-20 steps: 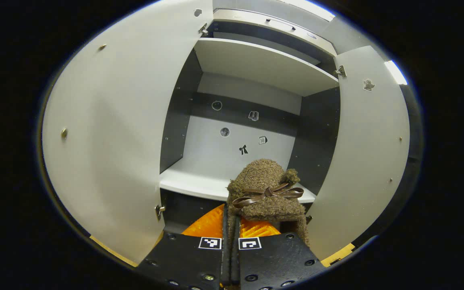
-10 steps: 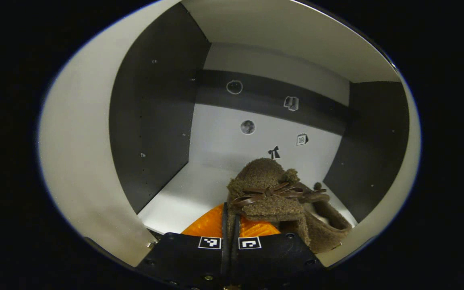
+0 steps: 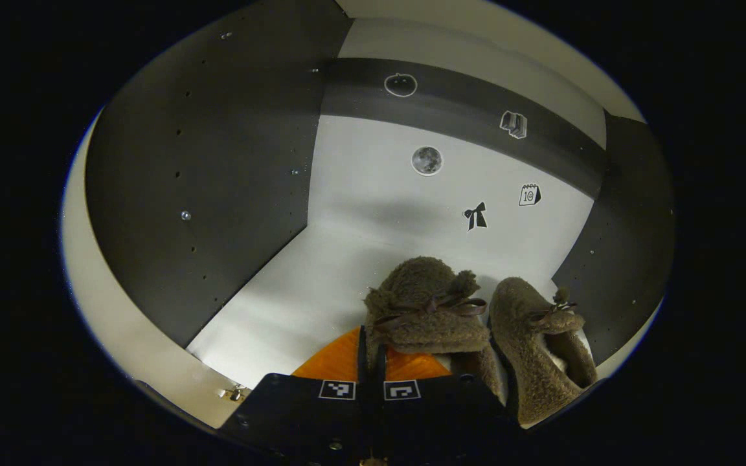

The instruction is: Grab one shoe with the right hand and put it into the shoe cabinet, grab the other shoe with the left hand and put it into the shoe cabinet; then close the right door with the right hand and the left door with the left hand.

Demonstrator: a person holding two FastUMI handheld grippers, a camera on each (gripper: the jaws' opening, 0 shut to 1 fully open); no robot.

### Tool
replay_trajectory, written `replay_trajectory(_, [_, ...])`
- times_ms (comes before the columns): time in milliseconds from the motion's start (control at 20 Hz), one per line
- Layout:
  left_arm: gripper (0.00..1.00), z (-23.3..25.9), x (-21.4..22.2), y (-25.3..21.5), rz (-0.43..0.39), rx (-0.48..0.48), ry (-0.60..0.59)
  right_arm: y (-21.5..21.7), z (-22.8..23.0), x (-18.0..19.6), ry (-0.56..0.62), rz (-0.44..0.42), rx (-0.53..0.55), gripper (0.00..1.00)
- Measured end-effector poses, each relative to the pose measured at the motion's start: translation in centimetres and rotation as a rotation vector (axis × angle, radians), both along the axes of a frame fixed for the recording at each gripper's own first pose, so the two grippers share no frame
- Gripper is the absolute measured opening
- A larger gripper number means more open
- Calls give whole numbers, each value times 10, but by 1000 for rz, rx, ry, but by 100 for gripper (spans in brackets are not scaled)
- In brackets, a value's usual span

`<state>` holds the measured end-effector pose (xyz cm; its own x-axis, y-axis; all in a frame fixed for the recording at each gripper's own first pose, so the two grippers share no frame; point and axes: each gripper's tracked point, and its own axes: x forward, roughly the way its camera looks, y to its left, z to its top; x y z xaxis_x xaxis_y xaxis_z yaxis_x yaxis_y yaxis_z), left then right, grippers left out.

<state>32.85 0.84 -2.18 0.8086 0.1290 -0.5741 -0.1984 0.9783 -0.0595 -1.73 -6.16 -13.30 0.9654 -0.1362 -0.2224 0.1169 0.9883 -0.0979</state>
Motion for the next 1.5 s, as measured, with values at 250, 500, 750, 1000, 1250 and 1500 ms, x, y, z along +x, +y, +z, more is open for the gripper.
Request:
replay_trajectory(250, [30, -8, 0, 8, 32, 11, 34, 3, 1, 5, -10, 11, 1, 98])
replay_trajectory(500, [71, -3, -5, 15, 63, 27, 33, 5, 1, 5, -16, 21, 7, 98])
replay_trajectory(750, [93, 16, -23, 15, 71, 7, 11, 6, 0, 2, -9, 25, 20, 98])
replay_trajectory(1000, [94, 64, -60, 3, 59, -31, -119, 11, -2, -3, -2, 43, 18, 98])
replay_trajectory(1250, [95, 122, -136, -15, -28, -28, -378, 13, -17, -9, 38, 55, 41, 100])
replay_trajectory(1500, [95, 127, -240, -32, -138, 90, -578, 19, -25, -10, 69, 70, 90, 98])
